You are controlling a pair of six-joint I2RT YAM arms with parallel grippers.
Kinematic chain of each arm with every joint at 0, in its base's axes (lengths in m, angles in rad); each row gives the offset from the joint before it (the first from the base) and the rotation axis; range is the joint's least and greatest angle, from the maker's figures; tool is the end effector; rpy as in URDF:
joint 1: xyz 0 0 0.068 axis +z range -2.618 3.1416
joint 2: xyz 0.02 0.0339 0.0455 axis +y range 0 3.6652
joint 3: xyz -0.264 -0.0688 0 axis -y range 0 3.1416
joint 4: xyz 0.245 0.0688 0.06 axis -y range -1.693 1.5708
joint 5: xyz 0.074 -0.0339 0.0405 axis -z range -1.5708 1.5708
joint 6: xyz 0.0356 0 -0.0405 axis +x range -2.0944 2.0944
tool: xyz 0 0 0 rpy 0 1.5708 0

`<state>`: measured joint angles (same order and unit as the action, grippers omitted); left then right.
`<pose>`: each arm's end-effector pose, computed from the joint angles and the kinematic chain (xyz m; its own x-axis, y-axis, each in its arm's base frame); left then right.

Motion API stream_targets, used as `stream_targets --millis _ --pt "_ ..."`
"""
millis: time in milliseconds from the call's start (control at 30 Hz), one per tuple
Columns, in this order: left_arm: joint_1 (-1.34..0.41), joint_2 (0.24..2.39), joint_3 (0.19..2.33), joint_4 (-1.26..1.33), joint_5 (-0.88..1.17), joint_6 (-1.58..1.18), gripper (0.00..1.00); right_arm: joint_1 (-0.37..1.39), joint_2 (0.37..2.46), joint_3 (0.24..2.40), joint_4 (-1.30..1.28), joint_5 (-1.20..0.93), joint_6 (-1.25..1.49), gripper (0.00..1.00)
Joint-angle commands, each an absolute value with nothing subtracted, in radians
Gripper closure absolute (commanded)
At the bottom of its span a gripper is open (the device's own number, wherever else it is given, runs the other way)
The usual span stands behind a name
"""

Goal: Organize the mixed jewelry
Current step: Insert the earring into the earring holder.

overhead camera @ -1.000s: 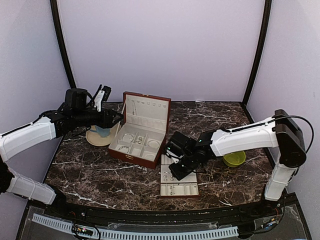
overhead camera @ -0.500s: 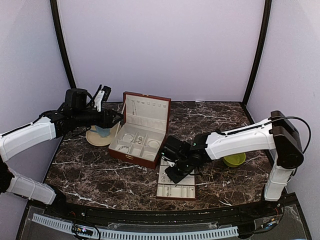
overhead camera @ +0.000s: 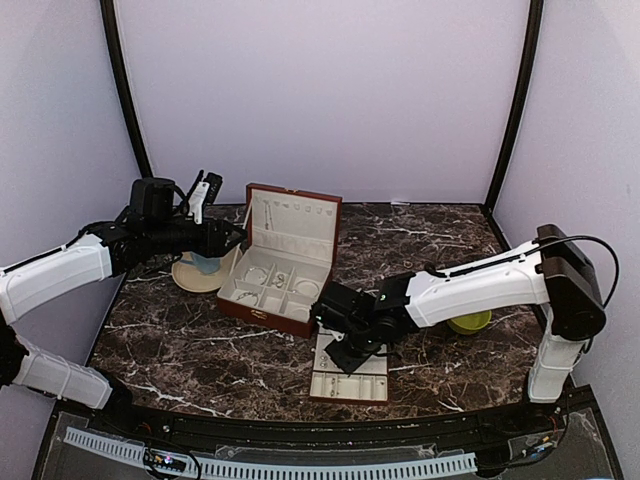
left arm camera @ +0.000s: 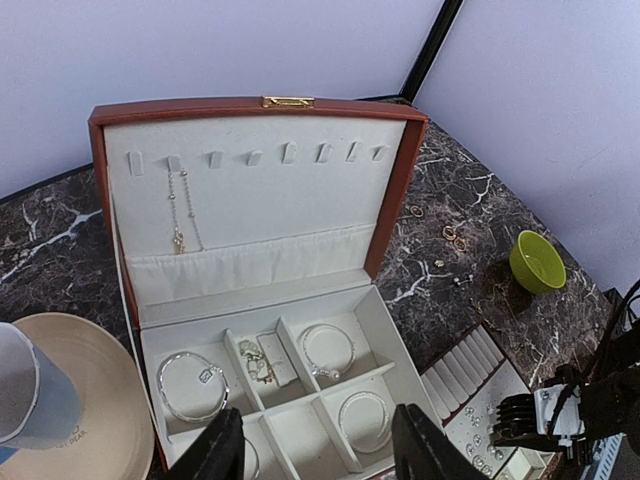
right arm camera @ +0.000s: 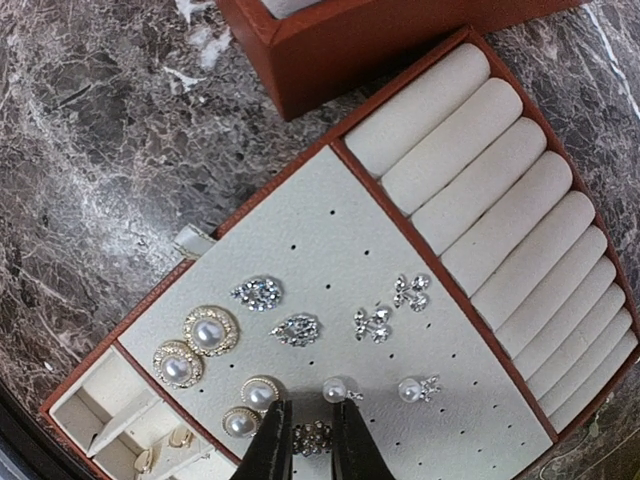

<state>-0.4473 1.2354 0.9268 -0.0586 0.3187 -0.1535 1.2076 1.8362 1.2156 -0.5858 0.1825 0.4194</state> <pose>0.2525 -0.1335 0.3068 -0.4230 0.0419 -0.9052 0.6170 0.7449 -0.2539 0.1348 0.3364 0.1727 -0.6681 -0.6308 -0.3945 -0.6834 0.7300 -0.0098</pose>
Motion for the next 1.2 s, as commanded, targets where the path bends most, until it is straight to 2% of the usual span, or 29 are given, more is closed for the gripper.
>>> stream_targets --millis 0,933,1167 --pt "-0.443 1.216 0.913 -0.041 0.330 -0.160 0.46 1.224 1.853 1.241 -0.589 0.190 0.414 0.87" --pt "-0.443 1.232 0.913 -0.043 0.327 -0.159 0.47 1.210 1.778 1.203 -0.570 0.193 0.428 0.71" --pt "-0.443 1.234 0.912 -0.042 0.322 -0.157 0.47 1.183 1.732 1.166 -0.543 0.163 0.436 0.71"
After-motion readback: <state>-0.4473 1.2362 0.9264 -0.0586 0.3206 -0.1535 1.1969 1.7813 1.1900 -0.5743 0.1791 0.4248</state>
